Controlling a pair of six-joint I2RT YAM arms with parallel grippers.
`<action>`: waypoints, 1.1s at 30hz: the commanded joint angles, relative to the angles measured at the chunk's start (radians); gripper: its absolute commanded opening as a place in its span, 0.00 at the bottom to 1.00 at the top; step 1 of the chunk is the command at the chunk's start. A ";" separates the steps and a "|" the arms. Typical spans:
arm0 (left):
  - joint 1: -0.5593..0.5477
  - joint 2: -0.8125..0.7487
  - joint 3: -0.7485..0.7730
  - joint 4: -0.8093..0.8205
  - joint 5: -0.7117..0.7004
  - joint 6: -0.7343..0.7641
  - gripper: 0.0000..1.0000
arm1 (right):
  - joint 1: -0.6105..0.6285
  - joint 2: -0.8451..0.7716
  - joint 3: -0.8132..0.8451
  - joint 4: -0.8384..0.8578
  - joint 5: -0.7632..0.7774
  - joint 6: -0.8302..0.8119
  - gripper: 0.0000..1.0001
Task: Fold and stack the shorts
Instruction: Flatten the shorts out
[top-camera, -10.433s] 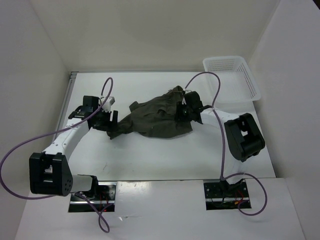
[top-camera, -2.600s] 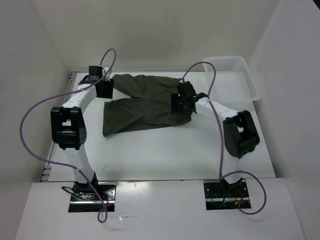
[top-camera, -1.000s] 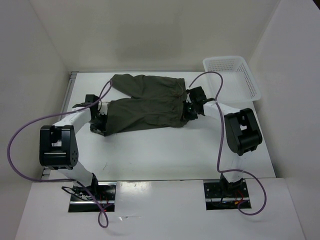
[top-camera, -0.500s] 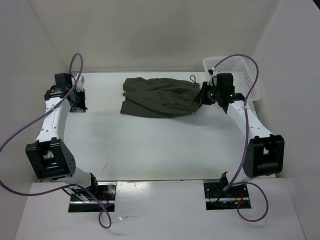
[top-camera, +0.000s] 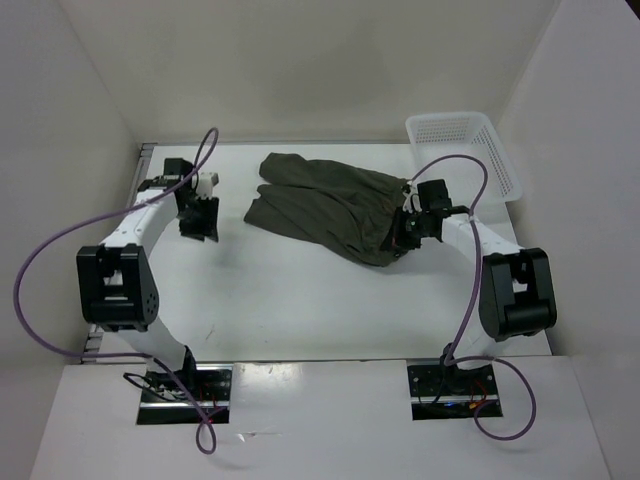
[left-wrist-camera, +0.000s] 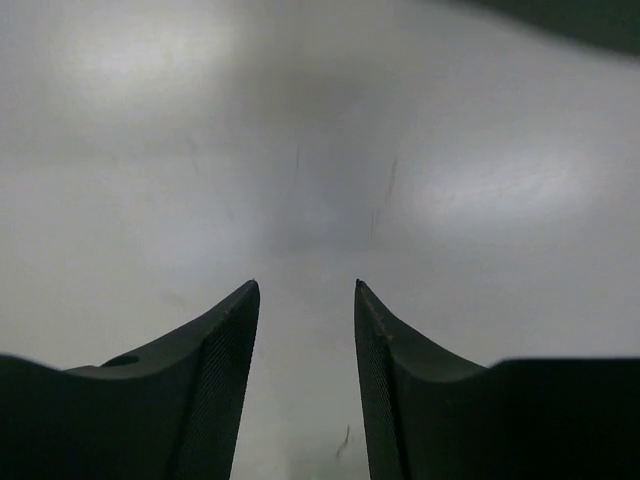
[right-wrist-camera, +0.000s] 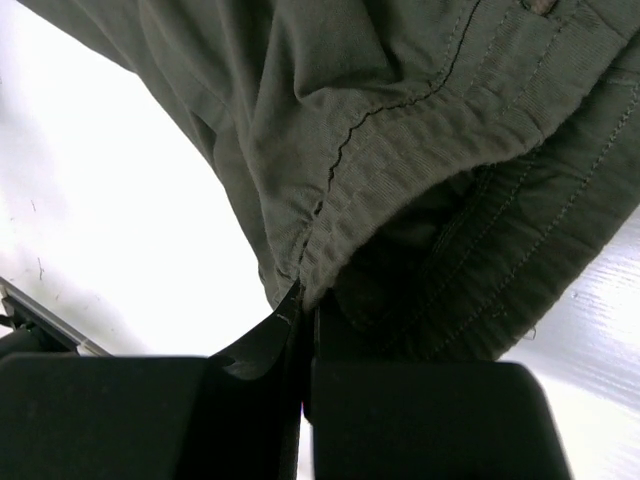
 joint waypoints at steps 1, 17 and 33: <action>-0.011 0.099 0.176 0.246 0.089 0.002 0.52 | 0.006 0.023 0.027 0.033 -0.021 -0.006 0.00; -0.185 0.652 0.707 0.320 0.123 0.002 0.66 | 0.006 -0.061 -0.027 0.055 0.028 0.012 0.00; -0.214 0.684 0.688 0.356 0.066 0.002 0.65 | 0.006 -0.153 -0.087 0.055 0.051 0.023 0.00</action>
